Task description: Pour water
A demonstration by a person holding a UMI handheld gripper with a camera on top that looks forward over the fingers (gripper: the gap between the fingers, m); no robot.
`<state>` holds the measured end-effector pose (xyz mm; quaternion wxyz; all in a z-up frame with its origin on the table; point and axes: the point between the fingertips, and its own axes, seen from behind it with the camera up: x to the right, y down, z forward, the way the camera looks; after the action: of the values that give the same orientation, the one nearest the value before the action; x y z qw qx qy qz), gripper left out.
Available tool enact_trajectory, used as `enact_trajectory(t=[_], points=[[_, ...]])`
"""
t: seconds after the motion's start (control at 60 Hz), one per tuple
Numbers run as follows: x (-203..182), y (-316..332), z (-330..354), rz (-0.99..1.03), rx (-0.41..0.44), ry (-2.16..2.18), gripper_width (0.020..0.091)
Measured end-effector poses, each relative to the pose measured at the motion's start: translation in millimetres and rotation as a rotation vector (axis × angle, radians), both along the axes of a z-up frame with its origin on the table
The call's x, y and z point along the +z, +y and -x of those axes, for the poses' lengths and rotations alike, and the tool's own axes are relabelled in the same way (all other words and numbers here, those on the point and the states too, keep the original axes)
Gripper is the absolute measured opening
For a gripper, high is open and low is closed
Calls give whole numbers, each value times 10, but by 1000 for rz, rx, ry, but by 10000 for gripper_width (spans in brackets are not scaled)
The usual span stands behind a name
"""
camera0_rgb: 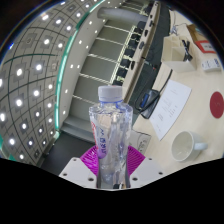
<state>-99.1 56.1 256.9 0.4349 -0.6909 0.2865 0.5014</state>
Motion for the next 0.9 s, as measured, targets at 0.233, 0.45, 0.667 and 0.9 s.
enact_trajectory(t=[0.233, 0.45, 0.667, 0.9], points=[[357, 53, -1231, -168, -90, -628, 326], [-164, 79, -2181, -178, -148, -1119, 325], [-1194, 107, -2546, -90, -98, -1235, 327], [-1744, -16, -2607, -42, -81, -1209, 333]])
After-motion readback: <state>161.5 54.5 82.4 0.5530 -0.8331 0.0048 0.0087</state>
